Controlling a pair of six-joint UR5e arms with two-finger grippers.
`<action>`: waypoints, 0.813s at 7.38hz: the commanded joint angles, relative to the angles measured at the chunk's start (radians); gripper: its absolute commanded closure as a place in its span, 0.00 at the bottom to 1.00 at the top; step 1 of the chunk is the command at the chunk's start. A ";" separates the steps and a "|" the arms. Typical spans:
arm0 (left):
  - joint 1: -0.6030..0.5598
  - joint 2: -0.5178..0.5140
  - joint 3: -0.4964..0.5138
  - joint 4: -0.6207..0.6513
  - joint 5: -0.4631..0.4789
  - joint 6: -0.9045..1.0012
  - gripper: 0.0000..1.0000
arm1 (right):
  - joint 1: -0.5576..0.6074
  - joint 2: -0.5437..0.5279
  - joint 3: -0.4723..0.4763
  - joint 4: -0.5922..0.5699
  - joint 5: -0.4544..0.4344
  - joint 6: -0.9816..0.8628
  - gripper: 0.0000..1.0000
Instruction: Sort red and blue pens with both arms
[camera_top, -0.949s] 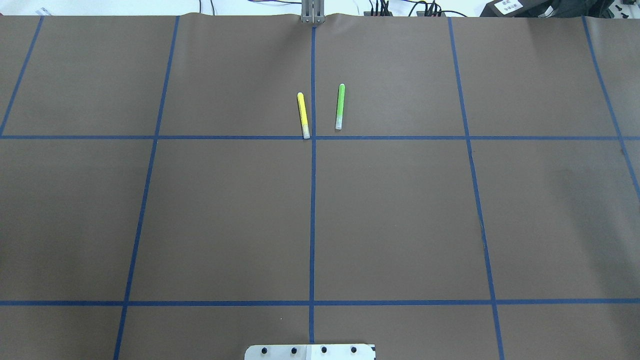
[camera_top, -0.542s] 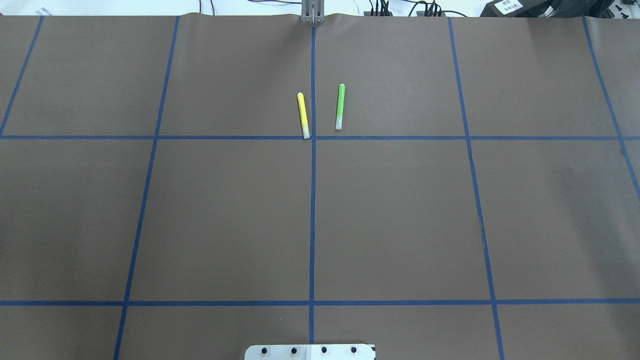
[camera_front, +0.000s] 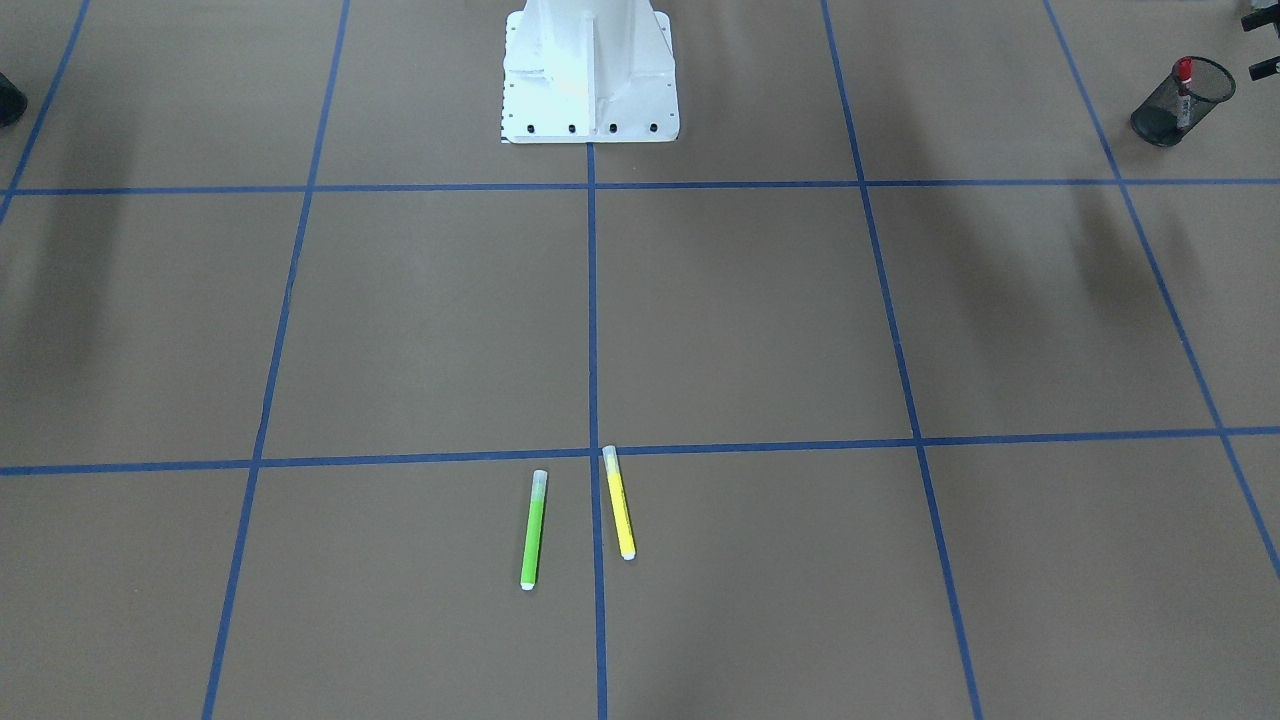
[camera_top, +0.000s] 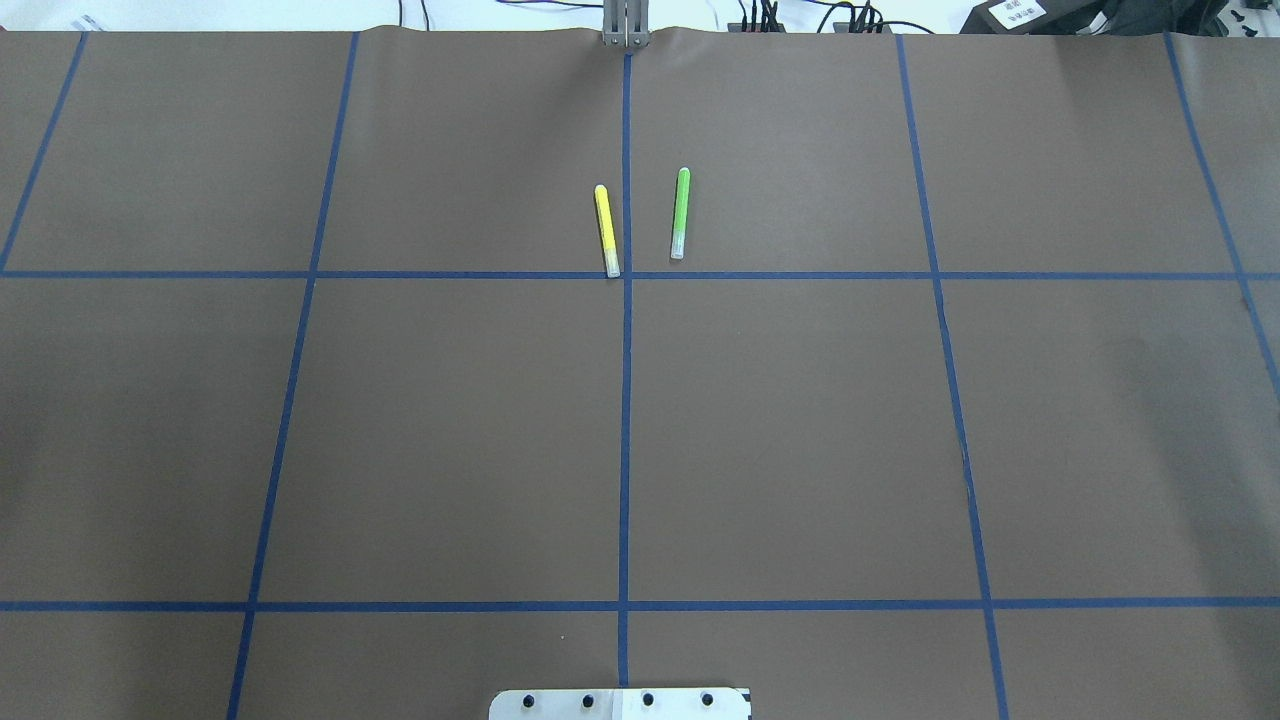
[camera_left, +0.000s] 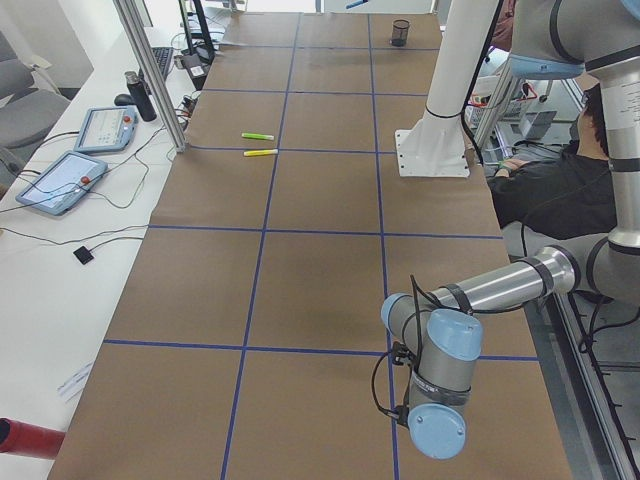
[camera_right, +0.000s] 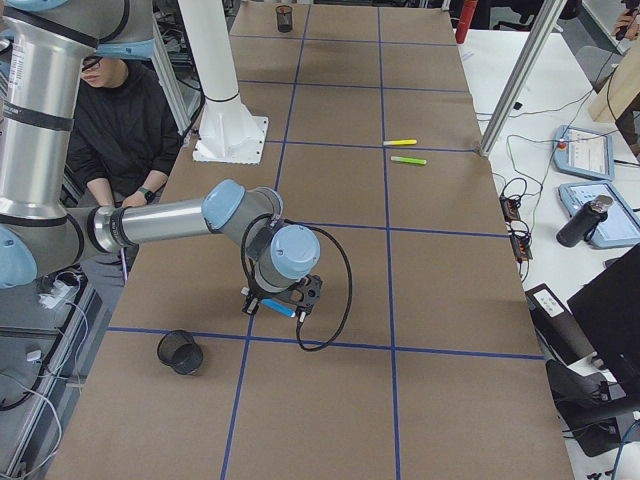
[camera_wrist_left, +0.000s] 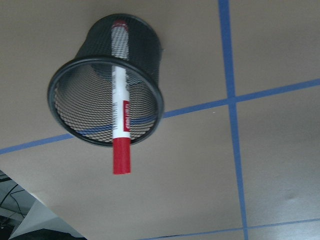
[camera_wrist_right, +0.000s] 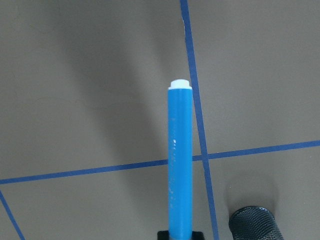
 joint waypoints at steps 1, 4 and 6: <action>0.000 -0.111 0.003 -0.006 -0.002 -0.001 0.00 | 0.023 -0.014 0.003 -0.198 -0.023 -0.041 1.00; 0.006 -0.303 0.075 -0.017 -0.050 -0.002 0.00 | 0.030 -0.035 -0.067 -0.322 -0.087 -0.080 1.00; 0.027 -0.403 0.075 -0.033 -0.051 -0.004 0.00 | 0.052 -0.040 -0.205 -0.323 -0.138 -0.261 1.00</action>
